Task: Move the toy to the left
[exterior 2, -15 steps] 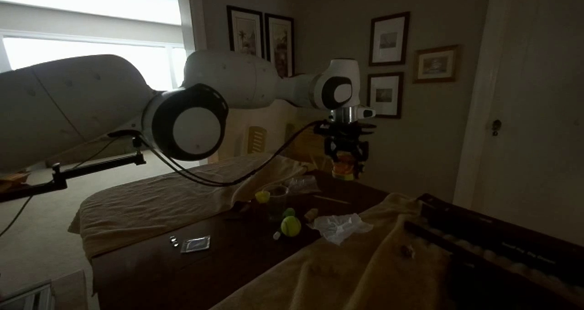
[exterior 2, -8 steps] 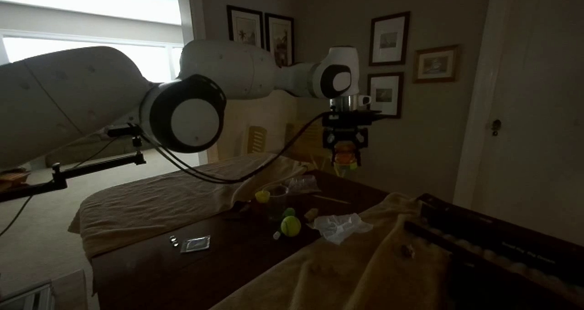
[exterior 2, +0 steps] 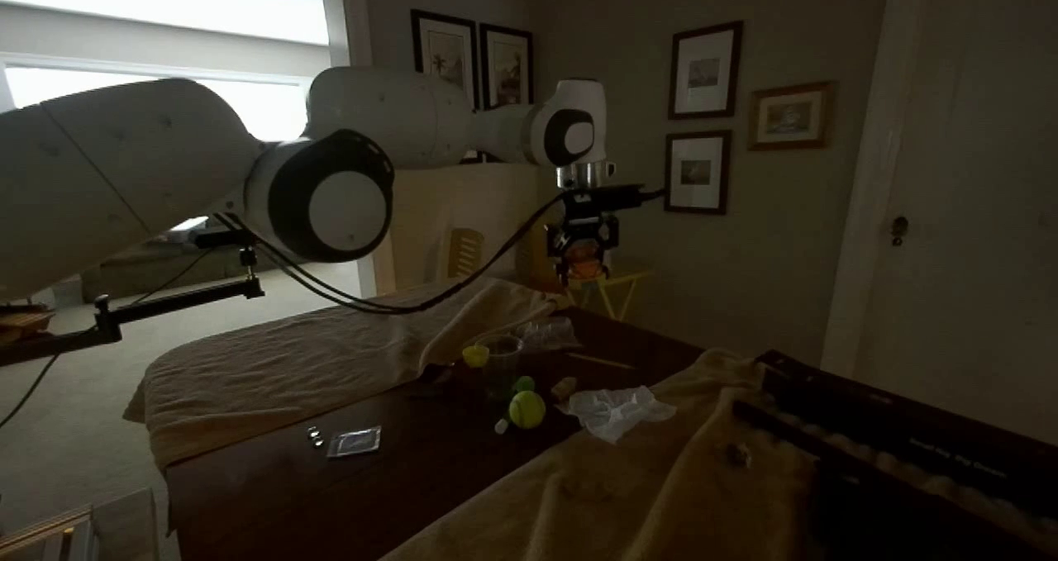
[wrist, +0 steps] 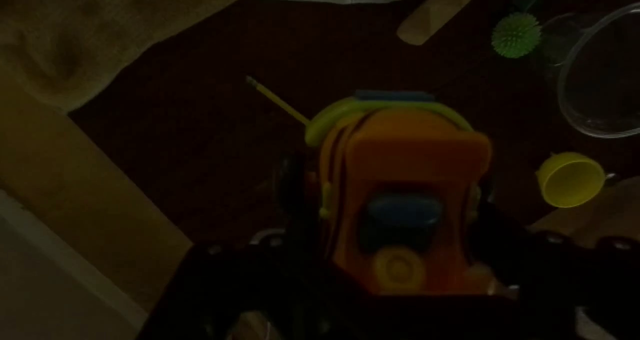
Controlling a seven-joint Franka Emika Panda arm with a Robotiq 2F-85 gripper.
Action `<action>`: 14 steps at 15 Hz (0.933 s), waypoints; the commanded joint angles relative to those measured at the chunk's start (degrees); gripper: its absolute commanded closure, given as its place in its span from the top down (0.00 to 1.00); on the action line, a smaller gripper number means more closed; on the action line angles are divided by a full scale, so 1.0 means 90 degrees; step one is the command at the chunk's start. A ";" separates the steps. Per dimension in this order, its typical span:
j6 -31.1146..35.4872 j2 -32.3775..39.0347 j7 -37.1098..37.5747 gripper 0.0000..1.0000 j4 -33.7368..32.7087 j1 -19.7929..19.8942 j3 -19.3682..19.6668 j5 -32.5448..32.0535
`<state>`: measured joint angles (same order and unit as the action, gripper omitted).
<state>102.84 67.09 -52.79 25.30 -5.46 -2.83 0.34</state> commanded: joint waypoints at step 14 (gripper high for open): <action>-0.0106 -0.0078 -0.2278 0.49 0.0105 -0.0410 -0.0080 -0.0188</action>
<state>101.21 67.01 -73.02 25.38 -9.02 -3.30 -0.04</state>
